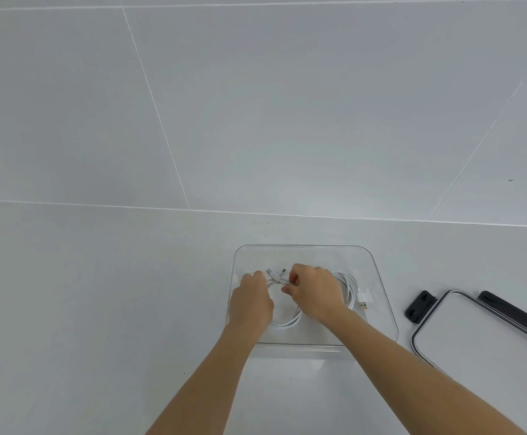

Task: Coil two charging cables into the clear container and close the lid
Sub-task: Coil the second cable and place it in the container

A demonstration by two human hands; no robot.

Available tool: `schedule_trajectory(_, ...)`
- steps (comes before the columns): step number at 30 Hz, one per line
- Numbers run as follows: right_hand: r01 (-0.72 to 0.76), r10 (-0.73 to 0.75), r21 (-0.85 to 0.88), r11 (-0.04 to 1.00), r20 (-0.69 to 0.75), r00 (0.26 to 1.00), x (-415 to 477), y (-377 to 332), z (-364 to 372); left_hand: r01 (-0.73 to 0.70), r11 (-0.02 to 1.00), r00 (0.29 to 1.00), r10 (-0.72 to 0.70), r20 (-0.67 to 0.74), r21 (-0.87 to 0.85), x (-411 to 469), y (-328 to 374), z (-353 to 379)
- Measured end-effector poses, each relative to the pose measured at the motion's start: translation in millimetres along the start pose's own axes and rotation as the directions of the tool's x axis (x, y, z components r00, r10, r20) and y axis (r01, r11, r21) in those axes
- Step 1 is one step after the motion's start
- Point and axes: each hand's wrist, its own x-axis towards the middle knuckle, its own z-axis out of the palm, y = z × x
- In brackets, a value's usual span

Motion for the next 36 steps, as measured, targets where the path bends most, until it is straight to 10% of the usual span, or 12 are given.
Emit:
schedule_trajectory(9,0.06,-0.065,-0.169,0.984,-0.023,0.998,15,5,-1,0.016,0.998,0.989,-0.007,-0.147,0.058,15,12,2)
schedule_trajectory(36,0.08,-0.063,-0.191,0.978,0.095,0.994,34,8,19,0.135,0.991,0.991,-0.135,0.015,0.014,35,6,20)
